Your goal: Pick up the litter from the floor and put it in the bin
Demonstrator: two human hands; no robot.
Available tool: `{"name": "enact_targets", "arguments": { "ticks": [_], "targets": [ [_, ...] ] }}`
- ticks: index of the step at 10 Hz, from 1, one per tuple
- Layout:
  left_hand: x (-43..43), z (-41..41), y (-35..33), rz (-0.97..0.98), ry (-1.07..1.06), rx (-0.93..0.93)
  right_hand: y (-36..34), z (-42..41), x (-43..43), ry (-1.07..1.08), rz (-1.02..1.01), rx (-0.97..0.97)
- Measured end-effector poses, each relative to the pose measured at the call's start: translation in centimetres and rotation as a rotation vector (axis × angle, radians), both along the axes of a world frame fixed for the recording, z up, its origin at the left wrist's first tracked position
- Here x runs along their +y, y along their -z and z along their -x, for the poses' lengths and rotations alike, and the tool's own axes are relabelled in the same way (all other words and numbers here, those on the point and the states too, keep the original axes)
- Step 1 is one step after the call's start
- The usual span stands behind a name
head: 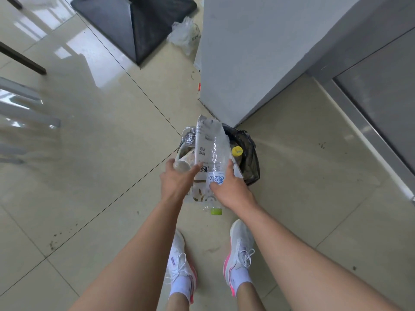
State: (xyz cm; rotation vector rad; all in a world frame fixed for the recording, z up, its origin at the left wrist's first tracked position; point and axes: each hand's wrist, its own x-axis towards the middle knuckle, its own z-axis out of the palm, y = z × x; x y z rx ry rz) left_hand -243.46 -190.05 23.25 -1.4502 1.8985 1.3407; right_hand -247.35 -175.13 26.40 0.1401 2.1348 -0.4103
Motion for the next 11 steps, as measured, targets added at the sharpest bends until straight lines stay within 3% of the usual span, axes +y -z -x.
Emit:
{"name": "enact_targets", "arguments": {
  "ticks": [1, 3, 4, 6, 8, 11],
  "targets": [
    [0.3, -0.7, 1.1, -0.067, -0.093, 0.080, 0.6, 1.0, 0.2, 0.022, 0.028, 0.025],
    [1.4, 2.4, 2.2, -0.019, -0.146, 0.152, 1.8, 3.2, 0.1, 0.156, 0.053, 0.070],
    [1.4, 4.6, 2.7, -0.031, -0.019, 0.201, 2.3, 4.4, 0.2, 0.175, 0.026, 0.138],
    [0.4, 5.5, 2.7, 0.031, 0.205, 0.128, 2.0, 5.6, 1.3, 0.035, -0.039, 0.152],
    [0.9, 5.5, 0.3, 0.319, 0.446, 0.208, 1.0, 6.2, 1.7, -0.027, -0.084, 0.175],
    [0.2, 4.6, -2.1, 0.368, 0.554, 0.314, -1.6, 7.2, 2.8, -0.073, -0.144, 0.228]
  ]
}}
